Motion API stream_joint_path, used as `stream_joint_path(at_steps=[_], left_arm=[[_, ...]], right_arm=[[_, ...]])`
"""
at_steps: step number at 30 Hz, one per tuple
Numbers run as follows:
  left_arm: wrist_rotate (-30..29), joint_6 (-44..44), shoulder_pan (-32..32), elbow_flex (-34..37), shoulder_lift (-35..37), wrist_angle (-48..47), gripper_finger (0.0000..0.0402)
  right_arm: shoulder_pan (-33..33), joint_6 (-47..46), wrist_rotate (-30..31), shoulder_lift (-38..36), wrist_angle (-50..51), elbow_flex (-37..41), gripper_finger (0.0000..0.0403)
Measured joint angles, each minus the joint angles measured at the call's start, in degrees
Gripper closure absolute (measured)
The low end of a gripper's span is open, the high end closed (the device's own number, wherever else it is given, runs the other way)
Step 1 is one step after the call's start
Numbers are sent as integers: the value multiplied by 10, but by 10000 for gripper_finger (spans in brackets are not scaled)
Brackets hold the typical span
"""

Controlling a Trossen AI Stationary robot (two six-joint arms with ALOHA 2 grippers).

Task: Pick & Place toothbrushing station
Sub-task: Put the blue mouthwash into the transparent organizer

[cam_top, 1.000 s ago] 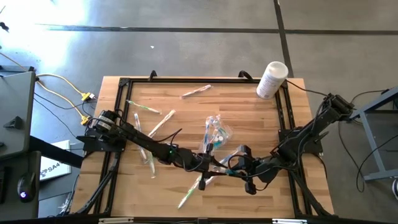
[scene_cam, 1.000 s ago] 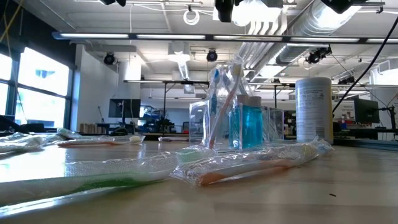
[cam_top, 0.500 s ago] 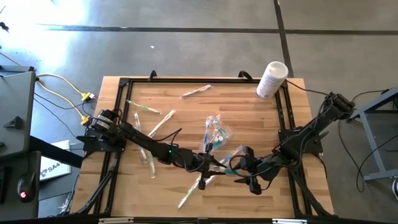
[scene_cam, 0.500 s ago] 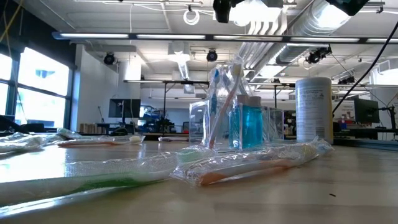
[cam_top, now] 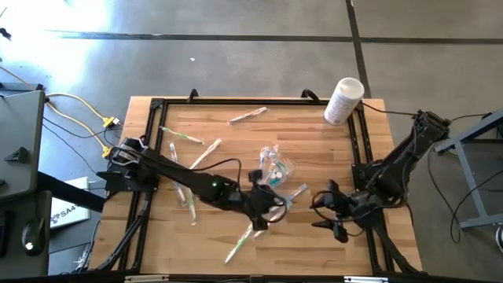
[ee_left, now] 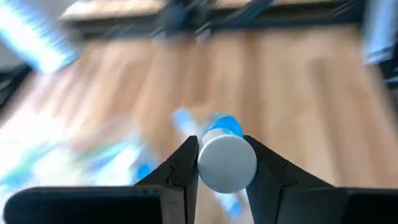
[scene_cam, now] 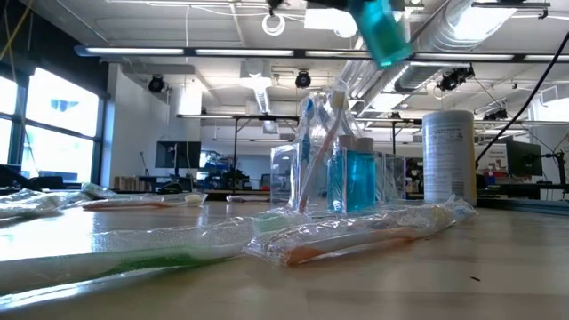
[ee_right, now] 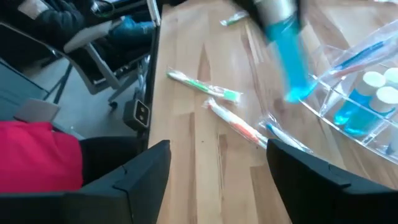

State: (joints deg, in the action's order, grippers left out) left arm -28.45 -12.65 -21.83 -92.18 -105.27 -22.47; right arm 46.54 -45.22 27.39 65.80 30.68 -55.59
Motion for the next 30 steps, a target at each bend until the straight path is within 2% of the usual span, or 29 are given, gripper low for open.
stream_joint_path(at_steps=[4,8,12,20,30], left_arm=[[-74,-118,-4,-85,0,-227,314],[-84,-213,6,-113,1,-329,314],[-74,-236,32,-114,1,-335,314],[-41,-254,88,-99,0,-334,314],[11,-252,119,-70,0,-262,314]], right_arm=[[34,-22,39,1,15,0,144],[57,-35,77,1,21,0,144],[71,-37,100,1,21,0,144],[72,-45,100,1,21,0,144],[75,-42,100,2,21,2,144]])
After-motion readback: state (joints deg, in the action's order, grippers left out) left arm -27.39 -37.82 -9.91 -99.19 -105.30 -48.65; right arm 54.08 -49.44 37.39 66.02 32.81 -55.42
